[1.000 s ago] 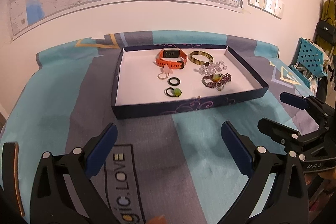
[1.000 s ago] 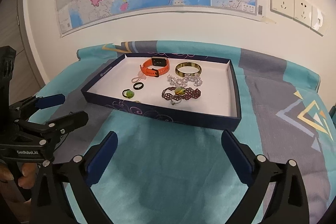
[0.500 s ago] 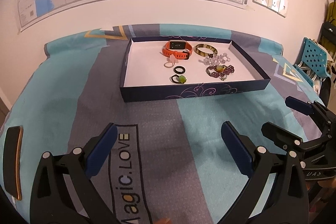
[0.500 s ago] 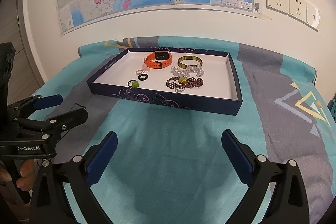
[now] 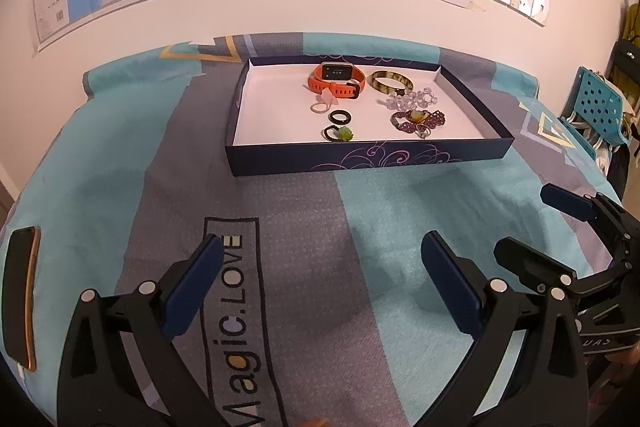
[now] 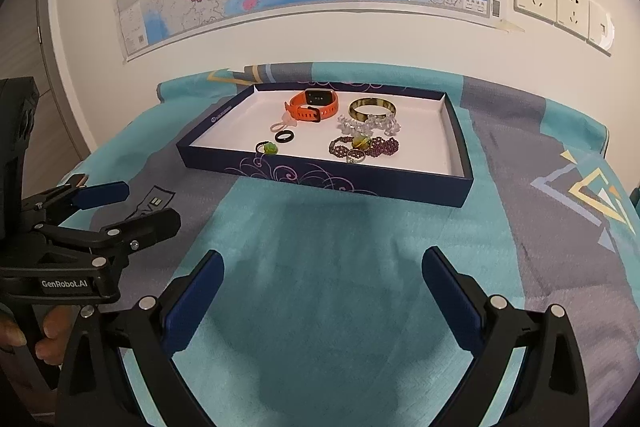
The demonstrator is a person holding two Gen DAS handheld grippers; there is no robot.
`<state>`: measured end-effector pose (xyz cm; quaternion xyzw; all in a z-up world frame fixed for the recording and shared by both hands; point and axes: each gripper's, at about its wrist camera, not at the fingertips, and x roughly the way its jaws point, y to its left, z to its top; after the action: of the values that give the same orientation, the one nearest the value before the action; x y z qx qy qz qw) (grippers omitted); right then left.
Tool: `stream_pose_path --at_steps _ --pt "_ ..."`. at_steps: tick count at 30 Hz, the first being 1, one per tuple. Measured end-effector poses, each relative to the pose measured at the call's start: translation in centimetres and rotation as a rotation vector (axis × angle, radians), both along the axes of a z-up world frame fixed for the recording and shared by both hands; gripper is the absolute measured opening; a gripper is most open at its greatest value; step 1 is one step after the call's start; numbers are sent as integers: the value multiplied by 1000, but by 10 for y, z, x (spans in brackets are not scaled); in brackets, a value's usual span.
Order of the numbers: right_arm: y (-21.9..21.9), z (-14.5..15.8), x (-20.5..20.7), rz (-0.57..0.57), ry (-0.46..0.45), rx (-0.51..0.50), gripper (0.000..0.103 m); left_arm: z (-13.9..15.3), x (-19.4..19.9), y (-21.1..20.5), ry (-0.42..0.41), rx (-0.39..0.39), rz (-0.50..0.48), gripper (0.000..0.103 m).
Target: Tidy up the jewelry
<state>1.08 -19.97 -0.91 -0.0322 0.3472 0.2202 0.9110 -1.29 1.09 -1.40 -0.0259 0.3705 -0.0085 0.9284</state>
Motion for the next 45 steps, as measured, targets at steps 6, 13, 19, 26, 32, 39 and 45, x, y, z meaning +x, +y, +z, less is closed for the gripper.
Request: stream_pose_path --at_steps 6,13,19,26,32,39,45 --pt "1 -1 0 0 7 -1 96 0 -1 -1 1 7 1 97" --pt "0 -2 0 -5 12 -1 96 0 -1 -1 3 11 1 97" --pt "-1 -4 2 -11 14 -4 96 -1 0 -1 8 11 -2 97" --pt "-1 -6 3 -12 25 -4 96 -2 1 -2 12 14 -3 97" --pt "-1 -7 5 -12 30 -6 96 -3 1 -3 16 16 -5 97" --pt "-1 -7 5 -14 31 -7 96 -4 4 -5 21 18 -8 97" --pt "-1 -7 5 -15 31 -7 96 -5 4 -5 23 19 -9 97"
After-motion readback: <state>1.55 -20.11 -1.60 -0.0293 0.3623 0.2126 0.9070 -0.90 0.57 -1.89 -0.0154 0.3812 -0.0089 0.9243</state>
